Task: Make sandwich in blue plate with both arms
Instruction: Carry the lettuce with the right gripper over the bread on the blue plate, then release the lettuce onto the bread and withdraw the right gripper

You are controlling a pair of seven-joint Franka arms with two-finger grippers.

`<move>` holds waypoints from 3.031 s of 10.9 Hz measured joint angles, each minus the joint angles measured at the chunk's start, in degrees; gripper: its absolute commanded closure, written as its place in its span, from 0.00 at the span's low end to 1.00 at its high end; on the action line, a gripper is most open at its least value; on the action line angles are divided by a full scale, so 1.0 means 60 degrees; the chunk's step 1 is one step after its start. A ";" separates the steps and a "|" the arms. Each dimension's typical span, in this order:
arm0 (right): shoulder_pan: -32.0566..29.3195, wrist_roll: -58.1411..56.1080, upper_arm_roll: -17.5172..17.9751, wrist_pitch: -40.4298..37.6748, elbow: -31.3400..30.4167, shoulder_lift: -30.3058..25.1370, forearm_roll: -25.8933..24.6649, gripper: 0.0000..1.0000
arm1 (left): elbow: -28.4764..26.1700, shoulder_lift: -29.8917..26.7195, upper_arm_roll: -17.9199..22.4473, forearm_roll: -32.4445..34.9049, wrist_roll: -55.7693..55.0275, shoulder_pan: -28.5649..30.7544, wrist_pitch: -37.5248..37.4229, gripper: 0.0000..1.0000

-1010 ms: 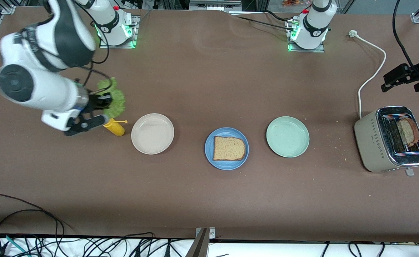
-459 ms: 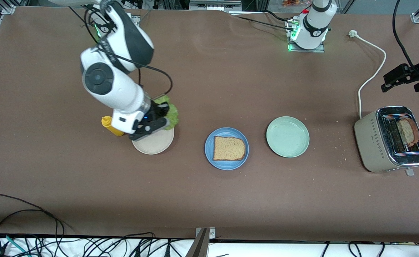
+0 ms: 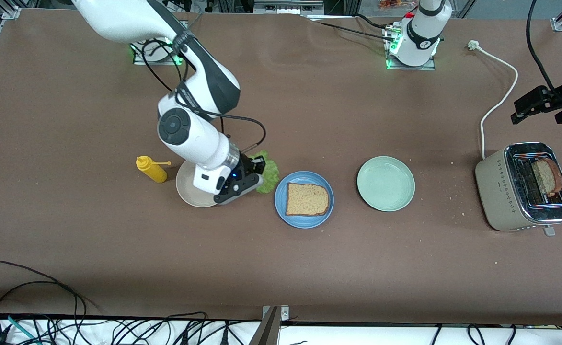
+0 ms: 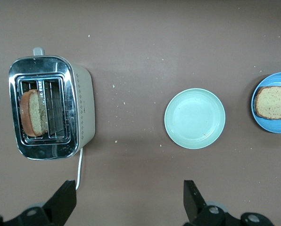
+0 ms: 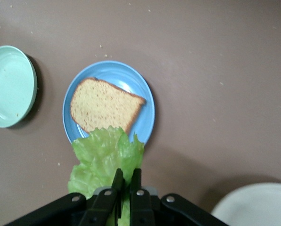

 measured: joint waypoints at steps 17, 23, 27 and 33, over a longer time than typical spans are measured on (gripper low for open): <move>0.1014 -0.0296 0.0082 0.6370 0.0357 0.2478 -0.2143 0.00 | 0.0005 0.0016 0.0015 0.0001 0.0000 0.0008 -0.0001 0.00; 0.0883 -0.1387 -0.0598 0.1430 0.0348 0.0349 -0.2232 0.00 | 0.0010 0.0024 0.0020 0.0001 0.0000 0.0017 -0.0001 0.00; -0.0078 -0.1425 -0.0760 -0.3649 0.0309 -0.1845 -0.2230 0.00 | 0.0020 0.0034 0.0025 0.0001 0.0000 0.0045 -0.0001 0.00; -0.0765 -0.1832 -0.3616 -0.6292 -0.1514 -0.4460 -0.1223 0.00 | 0.0029 0.0041 0.0016 0.0002 0.0000 0.0066 -0.0001 0.00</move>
